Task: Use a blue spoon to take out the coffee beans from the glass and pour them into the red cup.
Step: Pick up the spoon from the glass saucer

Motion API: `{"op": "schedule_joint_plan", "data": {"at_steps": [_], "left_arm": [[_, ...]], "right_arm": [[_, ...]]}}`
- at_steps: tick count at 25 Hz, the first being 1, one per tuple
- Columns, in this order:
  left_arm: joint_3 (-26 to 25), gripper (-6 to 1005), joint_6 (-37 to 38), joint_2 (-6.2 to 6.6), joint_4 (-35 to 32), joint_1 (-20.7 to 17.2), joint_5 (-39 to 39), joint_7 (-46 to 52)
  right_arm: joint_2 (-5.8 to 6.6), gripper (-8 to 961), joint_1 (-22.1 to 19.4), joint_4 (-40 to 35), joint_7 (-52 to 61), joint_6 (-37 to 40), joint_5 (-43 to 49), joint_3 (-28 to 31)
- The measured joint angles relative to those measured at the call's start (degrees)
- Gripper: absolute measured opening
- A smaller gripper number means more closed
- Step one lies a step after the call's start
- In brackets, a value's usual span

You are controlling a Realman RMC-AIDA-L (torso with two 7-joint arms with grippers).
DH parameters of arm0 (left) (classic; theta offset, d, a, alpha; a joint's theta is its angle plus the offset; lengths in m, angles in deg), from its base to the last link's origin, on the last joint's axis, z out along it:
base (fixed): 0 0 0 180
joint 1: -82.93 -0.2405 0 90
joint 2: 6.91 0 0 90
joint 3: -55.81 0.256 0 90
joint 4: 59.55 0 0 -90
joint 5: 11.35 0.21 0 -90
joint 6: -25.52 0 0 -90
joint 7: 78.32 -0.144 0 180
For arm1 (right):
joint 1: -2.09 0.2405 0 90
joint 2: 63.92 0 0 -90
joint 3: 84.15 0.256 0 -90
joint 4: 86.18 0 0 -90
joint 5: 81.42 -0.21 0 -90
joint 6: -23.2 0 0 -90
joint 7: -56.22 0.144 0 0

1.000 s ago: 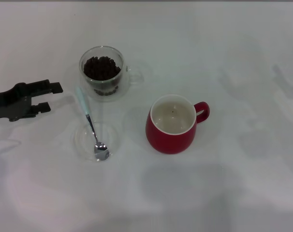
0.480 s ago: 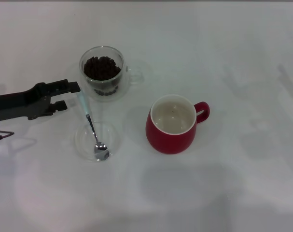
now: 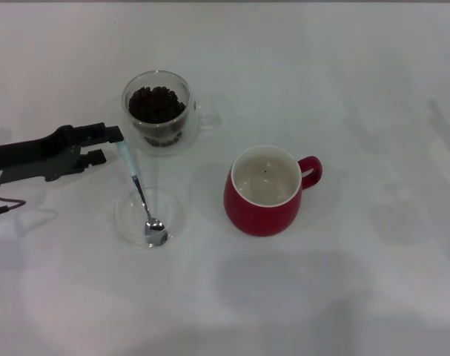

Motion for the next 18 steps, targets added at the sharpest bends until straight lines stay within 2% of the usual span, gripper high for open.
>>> {"op": "schedule_joint_plan", "data": {"at_steps": [6,8,14,18], "left_arm": [[0.01,795,-0.17,0.12,-0.01,0.14,0.06,-0.24],[0.00,578,-0.21,0.16,-0.01,0.42,0.10,-0.56],[0.00,347,-1.40,0.09,-0.02,1.75,-0.46,-1.67],[0.00,296,-1.76,-0.02,-0.83,2.33,-0.06,-1.67]], "right_arm": [[-0.05,863,0.21,0.00,0.00,-0.07,-0.12,0.00],[-0.07,863,0.30,0.00,0.00,-0.11,-0.21,0.06],[-0.09,863,0.52,0.00,0.00,-1.12,-0.27,0.67],[-0.09,862,0.64,-0.05,0.00,-1.37,-0.26,1.15]]}}
